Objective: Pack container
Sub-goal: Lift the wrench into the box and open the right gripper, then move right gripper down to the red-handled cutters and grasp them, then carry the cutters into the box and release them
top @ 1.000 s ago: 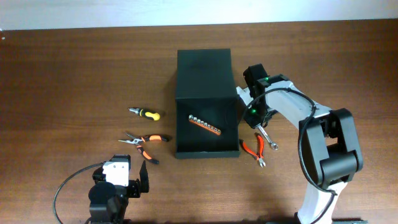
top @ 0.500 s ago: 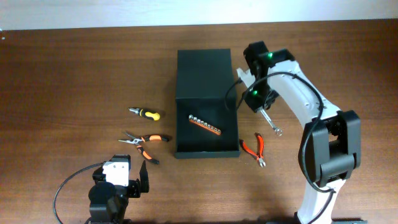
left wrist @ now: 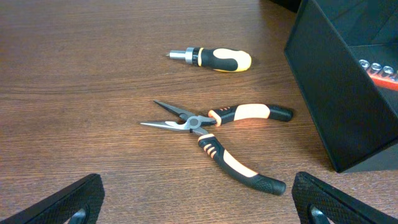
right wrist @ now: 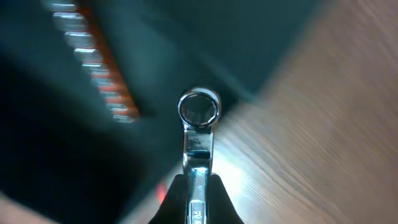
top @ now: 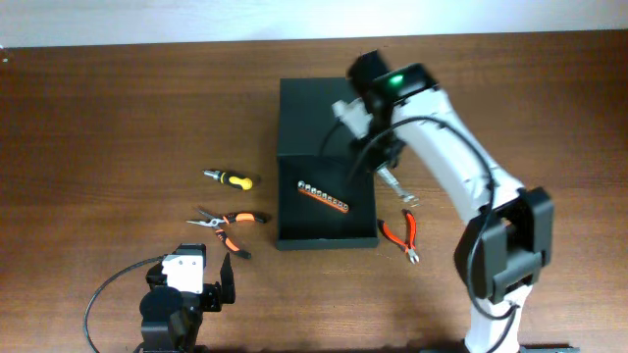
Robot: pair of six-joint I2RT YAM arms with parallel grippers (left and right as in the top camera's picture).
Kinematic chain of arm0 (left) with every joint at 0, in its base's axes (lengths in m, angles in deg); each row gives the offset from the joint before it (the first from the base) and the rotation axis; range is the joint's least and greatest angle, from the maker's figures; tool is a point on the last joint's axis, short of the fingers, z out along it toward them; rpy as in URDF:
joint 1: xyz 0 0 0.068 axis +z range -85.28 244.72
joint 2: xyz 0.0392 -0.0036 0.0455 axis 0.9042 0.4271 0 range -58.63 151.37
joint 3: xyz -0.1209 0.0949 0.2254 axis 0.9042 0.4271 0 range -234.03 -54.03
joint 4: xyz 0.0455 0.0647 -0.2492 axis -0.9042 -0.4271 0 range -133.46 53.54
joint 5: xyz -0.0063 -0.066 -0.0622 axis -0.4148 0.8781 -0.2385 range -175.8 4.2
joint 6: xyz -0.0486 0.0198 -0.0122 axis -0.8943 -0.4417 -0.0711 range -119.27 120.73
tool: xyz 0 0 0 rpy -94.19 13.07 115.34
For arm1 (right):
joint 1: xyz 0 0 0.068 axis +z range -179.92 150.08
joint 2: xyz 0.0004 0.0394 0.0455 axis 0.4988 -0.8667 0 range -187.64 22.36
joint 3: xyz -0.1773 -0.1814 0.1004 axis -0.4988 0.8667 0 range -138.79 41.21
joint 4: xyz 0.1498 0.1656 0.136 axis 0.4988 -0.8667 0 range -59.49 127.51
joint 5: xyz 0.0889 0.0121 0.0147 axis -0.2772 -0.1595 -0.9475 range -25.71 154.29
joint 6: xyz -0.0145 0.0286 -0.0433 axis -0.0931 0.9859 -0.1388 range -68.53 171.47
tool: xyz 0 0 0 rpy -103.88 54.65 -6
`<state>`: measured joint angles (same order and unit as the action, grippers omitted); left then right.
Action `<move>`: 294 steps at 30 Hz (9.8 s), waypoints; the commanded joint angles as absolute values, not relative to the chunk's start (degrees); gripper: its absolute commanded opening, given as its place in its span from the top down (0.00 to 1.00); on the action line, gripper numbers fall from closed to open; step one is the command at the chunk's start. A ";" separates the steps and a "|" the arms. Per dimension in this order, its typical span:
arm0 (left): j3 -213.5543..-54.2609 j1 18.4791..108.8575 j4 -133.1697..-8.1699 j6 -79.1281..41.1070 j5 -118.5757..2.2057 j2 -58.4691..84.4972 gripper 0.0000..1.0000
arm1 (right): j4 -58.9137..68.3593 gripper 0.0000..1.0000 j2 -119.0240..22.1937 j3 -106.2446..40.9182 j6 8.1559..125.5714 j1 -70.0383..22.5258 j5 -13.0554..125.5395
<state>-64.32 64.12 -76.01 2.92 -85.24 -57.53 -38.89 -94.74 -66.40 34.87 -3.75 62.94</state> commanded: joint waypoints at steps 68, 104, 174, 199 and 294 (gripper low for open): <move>-64.07 64.40 -75.75 3.84 -85.79 -58.08 0.01 | -40.07 0.01 -82.52 -66.62 43.59 -2.59 58.22; -64.07 64.42 -75.75 3.84 -85.79 -58.08 0.01 | -16.16 0.01 -63.11 -17.22 65.95 -13.98 64.34; -64.07 64.40 -75.75 3.84 -85.79 -58.08 0.01 | -9.93 0.57 -80.36 -17.16 71.74 -17.19 64.97; -64.07 64.42 -75.75 3.84 -85.79 -58.08 0.01 | -9.41 0.96 -80.34 -16.04 71.69 -17.19 65.00; -64.07 64.42 -75.75 3.84 -85.79 -58.08 0.01 | -30.35 0.01 -61.93 -56.59 40.85 3.38 60.58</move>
